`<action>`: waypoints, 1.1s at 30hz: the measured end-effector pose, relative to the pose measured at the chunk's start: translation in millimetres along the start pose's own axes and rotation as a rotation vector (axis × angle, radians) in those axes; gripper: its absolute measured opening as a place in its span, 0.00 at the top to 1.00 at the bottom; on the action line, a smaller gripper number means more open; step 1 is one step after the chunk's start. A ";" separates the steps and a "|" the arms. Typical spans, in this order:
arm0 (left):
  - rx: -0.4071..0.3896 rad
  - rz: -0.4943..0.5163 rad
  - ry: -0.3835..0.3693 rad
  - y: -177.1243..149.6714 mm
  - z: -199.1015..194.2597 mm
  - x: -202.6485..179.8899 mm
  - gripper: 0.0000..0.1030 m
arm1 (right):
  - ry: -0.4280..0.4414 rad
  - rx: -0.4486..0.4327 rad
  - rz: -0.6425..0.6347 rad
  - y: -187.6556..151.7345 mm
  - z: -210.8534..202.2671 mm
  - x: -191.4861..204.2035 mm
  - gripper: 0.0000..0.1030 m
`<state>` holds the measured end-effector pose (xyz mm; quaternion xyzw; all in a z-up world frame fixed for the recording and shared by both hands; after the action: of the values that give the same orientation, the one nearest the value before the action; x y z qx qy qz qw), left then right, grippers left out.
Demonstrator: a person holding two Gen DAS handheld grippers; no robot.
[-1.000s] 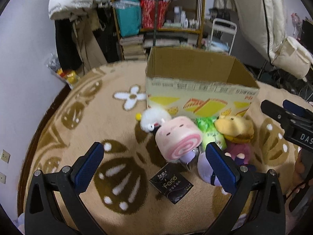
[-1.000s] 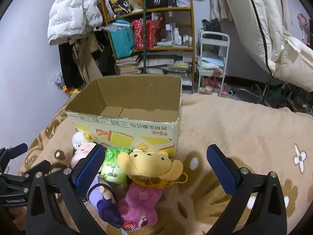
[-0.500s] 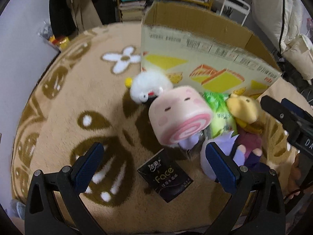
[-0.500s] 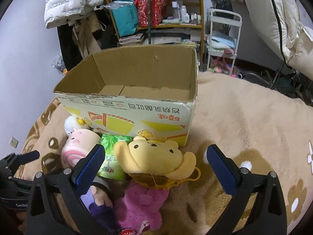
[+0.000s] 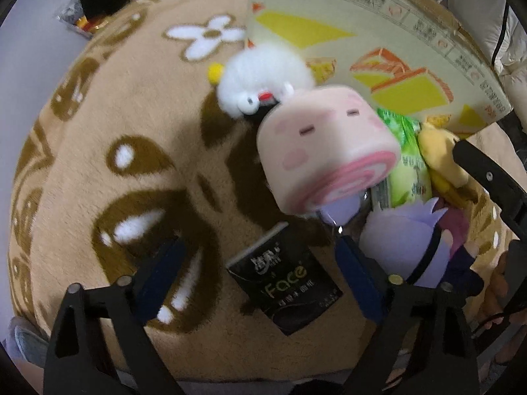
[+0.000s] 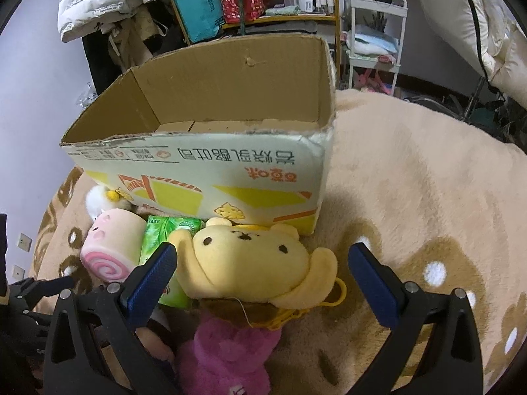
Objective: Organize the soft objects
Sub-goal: 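Grasp the black Face tissue pack with the left tool while the right tool grasps the yellow bear plush, then lift the tissue pack with the left tool while the right tool carries the yellow bear over the box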
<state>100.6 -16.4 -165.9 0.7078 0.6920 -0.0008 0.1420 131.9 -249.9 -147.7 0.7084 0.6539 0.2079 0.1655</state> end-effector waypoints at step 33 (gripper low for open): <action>-0.069 0.021 0.007 -3.5 -4.6 -2.6 0.44 | 0.050 0.036 0.001 -3.9 14.0 0.7 0.24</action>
<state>96.2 -18.0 -161.6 0.7098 0.6846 0.0271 0.1637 135.8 -248.3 -161.6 0.7062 0.6610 0.2137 0.1364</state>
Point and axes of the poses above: each gripper's, at about its wrist camera, not at the fingertips, and z roughly the way its jaws point, x to its left, y to its top, the point moved 1 cm from there along z, roughly the way its jaws point, and after that the axes turned 8 degrees about -y, right-handed, at the moved point
